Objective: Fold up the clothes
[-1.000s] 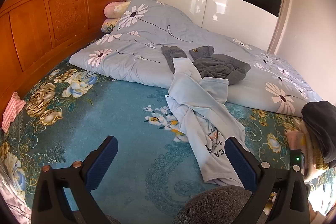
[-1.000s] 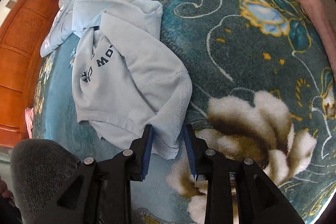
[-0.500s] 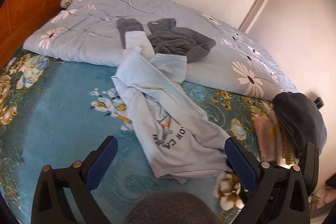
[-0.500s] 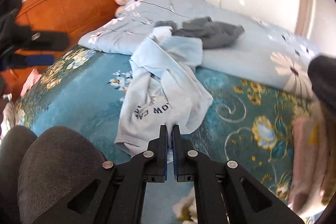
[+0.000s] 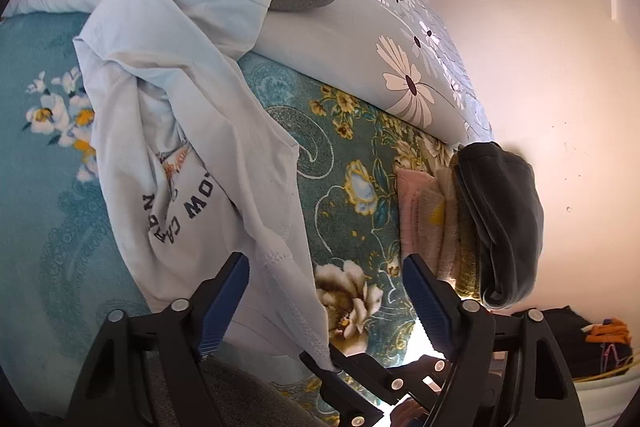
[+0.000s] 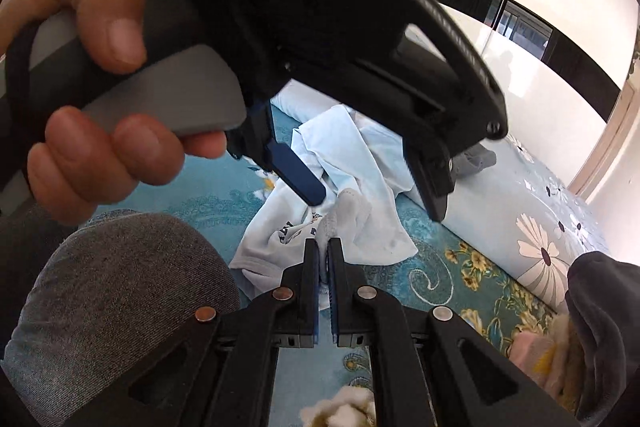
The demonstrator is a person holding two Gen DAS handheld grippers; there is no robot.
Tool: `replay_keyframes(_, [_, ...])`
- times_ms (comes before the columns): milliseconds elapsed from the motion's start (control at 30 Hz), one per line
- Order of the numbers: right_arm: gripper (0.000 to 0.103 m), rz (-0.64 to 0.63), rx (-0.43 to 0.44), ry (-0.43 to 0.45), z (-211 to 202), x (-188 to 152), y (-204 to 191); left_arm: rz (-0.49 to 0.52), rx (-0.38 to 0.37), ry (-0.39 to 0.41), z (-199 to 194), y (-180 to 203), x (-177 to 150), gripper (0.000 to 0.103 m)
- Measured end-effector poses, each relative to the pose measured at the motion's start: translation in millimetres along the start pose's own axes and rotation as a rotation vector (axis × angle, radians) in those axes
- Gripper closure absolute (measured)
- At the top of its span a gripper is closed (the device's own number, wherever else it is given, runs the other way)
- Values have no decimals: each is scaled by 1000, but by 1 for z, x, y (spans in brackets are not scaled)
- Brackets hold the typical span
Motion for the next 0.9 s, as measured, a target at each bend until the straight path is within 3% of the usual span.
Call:
replay_keyframes(67, [99, -19, 1, 7, -1, 4, -2, -18, -16, -22, 3, -2, -1, 41])
replay_keyframes(167, [99, -36, 14, 23, -1, 12, -6, -40, -17, -16, 0, -8, 0, 85])
replay_keyframes(200, [99, -31, 20, 30, -1, 15, -6, -48, -15, 1, -5, -12, 2, 94])
replay_keyframes(400, [98, 1, 58, 80, -5, 33, -8, -103, -66, 135, -51, -27, 20, 100])
replay_keyframes(467, [94, 11, 81, 101, -7, 40, -8, -104, -54, 203, -76, -35, 30, 100])
replay_keyframes(533, [82, 58, 140, 115, -10, 43, -4, -106, -23, 288, -103, -46, 44, 100])
replay_keyframes(633, [72, 124, 169, 102, -9, 35, 11, -160, 36, 388, -146, -87, 54, 100])
replay_keyframes(733, [72, 157, 156, 31, 2, 16, 24, -262, 88, 466, -182, -143, 51, 100])
replay_keyframes(900, [72, 316, 259, -91, 32, -15, 33, -436, 153, 507, -203, -232, 12, 100])
Point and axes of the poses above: each gripper's, at about its wrist camera, not at the fingertips, and z roughly the way its jaws point, y to its right, x to its top, the point moved 8 cm from there along z, roughly the way its jaws point, and after that the axes turned 9 degrees about x, right-handed, at the moved point
